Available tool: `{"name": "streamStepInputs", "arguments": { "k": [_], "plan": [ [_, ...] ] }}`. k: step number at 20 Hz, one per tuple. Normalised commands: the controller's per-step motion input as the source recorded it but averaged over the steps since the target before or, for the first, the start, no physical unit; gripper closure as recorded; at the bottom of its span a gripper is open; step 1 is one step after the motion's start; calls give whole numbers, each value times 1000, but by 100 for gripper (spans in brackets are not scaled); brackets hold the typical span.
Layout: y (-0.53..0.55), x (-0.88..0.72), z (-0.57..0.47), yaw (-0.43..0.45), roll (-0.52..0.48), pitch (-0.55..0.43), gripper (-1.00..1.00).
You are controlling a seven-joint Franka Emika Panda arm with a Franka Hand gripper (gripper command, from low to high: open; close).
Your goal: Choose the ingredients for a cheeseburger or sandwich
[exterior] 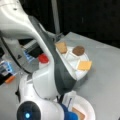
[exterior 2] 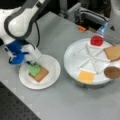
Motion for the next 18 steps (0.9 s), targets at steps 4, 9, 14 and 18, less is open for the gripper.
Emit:
{"name": "streamStepInputs", "arguments": {
  "k": [4,9,14,18],
  "plan": [
    [-191,323,-5,193,160,49,100],
    [-146,267,24,190,157,60,100],
    [-122,223,44,214,159,120,100],
    [-121,202,35,230,145,122,100]
  ]
}}
